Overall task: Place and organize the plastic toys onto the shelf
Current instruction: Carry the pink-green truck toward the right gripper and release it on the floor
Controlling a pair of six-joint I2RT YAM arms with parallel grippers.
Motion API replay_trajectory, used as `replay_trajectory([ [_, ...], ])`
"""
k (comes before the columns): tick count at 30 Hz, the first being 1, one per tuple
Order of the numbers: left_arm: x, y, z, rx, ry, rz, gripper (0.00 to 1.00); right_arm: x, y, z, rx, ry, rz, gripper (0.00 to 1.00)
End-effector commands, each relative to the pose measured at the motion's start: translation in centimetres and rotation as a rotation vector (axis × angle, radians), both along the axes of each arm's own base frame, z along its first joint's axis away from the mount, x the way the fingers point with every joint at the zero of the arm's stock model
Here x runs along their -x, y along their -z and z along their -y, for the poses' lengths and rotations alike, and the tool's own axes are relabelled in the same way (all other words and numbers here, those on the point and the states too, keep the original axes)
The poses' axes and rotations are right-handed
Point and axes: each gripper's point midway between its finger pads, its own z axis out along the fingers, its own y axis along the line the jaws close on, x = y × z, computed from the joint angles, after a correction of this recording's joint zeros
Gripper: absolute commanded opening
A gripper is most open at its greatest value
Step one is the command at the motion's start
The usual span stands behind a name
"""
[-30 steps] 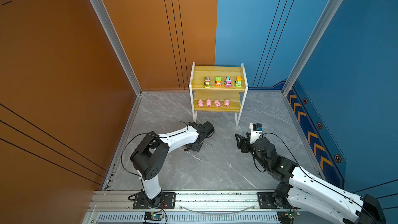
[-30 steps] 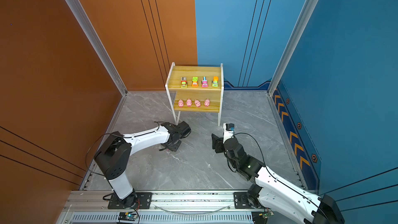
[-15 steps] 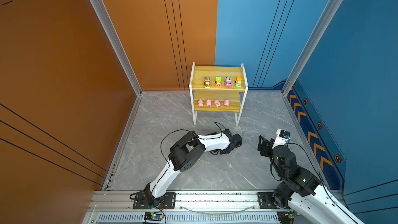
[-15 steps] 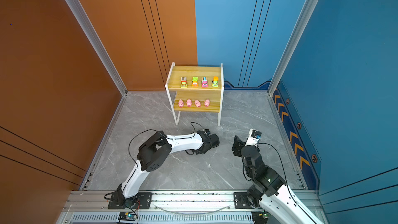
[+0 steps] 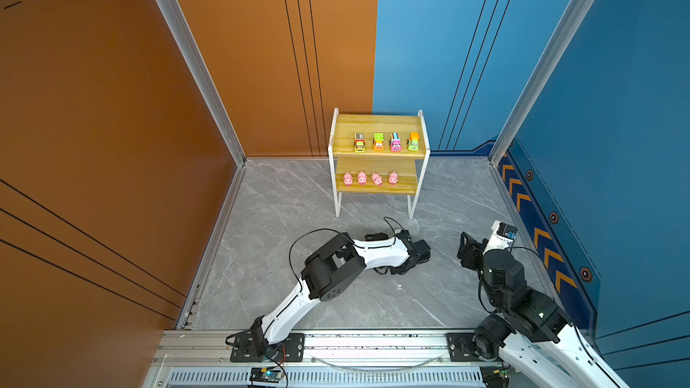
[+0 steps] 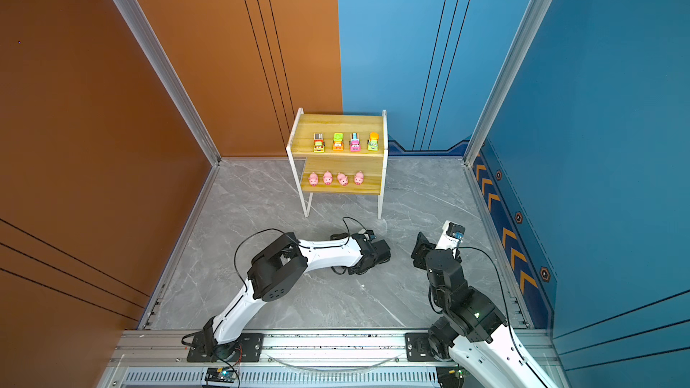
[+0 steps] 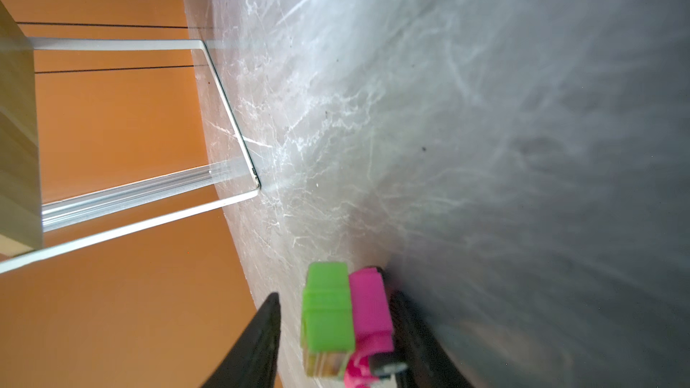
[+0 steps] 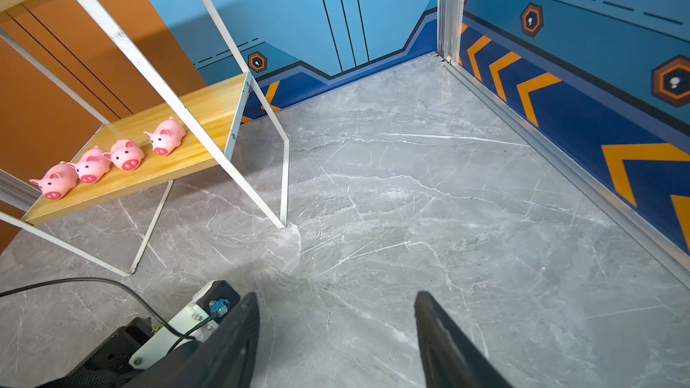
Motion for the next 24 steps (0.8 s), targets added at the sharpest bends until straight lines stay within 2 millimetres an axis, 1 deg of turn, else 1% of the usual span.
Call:
replay_trajectory([
  [1, 2.9, 1.5, 0.4, 0.095, -0.032, -0.127, 0.51, 0.5, -0.8, 1.1, 0.048, 0.027, -0.002, 0.66],
  [5, 4.8, 1.5, 1.5, 0.182, -0.043, -0.194, 0.52, 0.5, -1.1, 1.1, 0.061, 0.022, -0.006, 0.66],
  [9, 6.1, 1.1, 2.3, 0.258, -0.059, -0.241, 0.53, 0.5, -1.3, 1.0, 0.067, 0.006, -0.008, 0.67],
  [12, 6.6, 0.5, 1.9, 0.307, -0.087, -0.257, 0.53, 0.5, -1.1, 0.3, 0.07, -0.03, -0.02, 0.66],
  [16, 6.9, -0.4, 0.8, 0.392, -0.139, -0.271, 0.54, 0.3, -0.4, -0.7, 0.068, -0.086, -0.042, 0.66],
  [19, 6.8, -1.8, -0.1, 0.463, -0.169, -0.267, 0.55, 0.3, 0.3, -1.4, 0.061, -0.117, -0.056, 0.66],
  [21, 6.6, -2.9, -0.6, 0.524, -0.189, -0.266, 0.56, 0.0, 1.1, -2.3, 0.053, -0.152, -0.079, 0.67],
  [22, 6.5, -3.4, -1.0, 0.565, -0.204, -0.27, 0.57, -0.2, 1.8, -2.9, 0.047, -0.172, -0.101, 0.66],
  [24, 6.5, -4.3, -1.5, 0.662, -0.234, -0.291, 0.58, -0.7, 3.1, -4.6, 0.028, -0.225, -0.136, 0.66],
])
